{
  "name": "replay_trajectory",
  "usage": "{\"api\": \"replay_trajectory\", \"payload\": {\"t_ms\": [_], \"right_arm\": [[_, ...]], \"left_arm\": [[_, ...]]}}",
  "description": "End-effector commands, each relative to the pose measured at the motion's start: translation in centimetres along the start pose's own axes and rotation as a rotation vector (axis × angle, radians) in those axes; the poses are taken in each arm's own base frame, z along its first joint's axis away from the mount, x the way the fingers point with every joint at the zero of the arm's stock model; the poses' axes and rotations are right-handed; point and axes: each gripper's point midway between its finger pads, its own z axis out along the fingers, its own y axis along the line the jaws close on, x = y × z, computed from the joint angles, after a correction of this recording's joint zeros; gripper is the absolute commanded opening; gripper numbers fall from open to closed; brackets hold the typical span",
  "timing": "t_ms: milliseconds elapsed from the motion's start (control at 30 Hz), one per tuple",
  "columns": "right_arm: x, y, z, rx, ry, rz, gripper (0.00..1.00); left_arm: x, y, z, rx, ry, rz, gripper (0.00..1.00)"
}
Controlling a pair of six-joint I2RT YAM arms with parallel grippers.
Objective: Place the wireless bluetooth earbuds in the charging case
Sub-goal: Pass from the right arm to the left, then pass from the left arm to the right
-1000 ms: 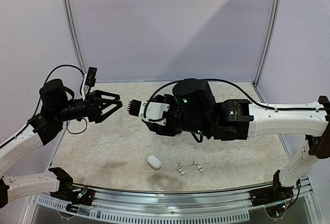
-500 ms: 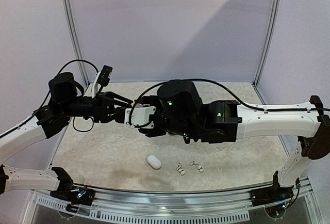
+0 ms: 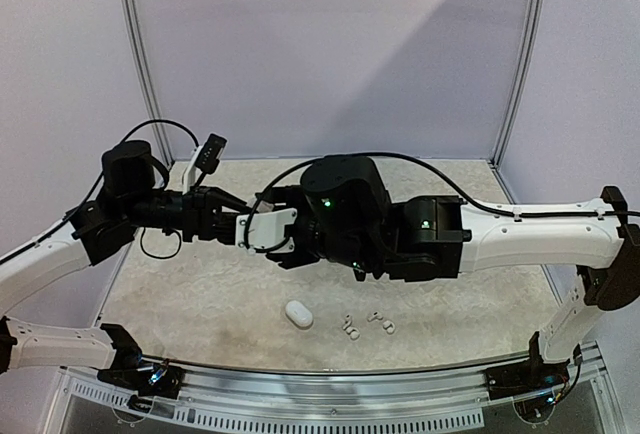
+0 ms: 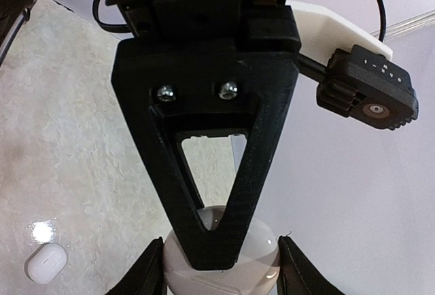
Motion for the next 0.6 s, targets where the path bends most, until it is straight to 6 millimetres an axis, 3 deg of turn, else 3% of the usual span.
{"api": "replay_trajectory", "payload": {"t_ms": [0, 67, 167, 233, 333, 467, 567], "right_arm": [[-0.7, -1.0, 0.2, 0.034, -0.016, 0.084, 0.49], [-0.5, -1.4, 0.1, 0.059, -0.005, 0.139, 0.72], [-0.5, -1.4, -0.6, 0.011, -0.021, 0.285, 0.86], [-0.9, -0.8, -1.6, -0.111, -0.084, 0.438, 0.91], [-1.8, 0.0, -3.1, -0.336, -0.223, 0.753, 0.93], [-1.2, -4.2, -5.0, -0.345, -0.356, 1.131, 0.90], [-0.7, -6.1, -5.5, -0.303, -0.408, 1.304, 0.79]], "left_arm": [[-0.9, -2.4, -0.3, 0.080, -0.005, 0.102, 0.00], [-2.2, -2.9, -0.9, 0.060, -0.065, 0.163, 0.00], [-3.7, -3.1, -2.0, -0.001, -0.157, 0.256, 0.00], [-4.8, -3.3, -2.7, -0.035, -0.225, 0.301, 0.00], [-5.9, -3.7, -3.1, -0.033, -0.284, 0.313, 0.00], [-6.6, -4.3, -3.3, 0.008, -0.337, 0.283, 0.00], [-6.9, -4.1, -3.3, 0.010, -0.364, 0.254, 0.00]]}}
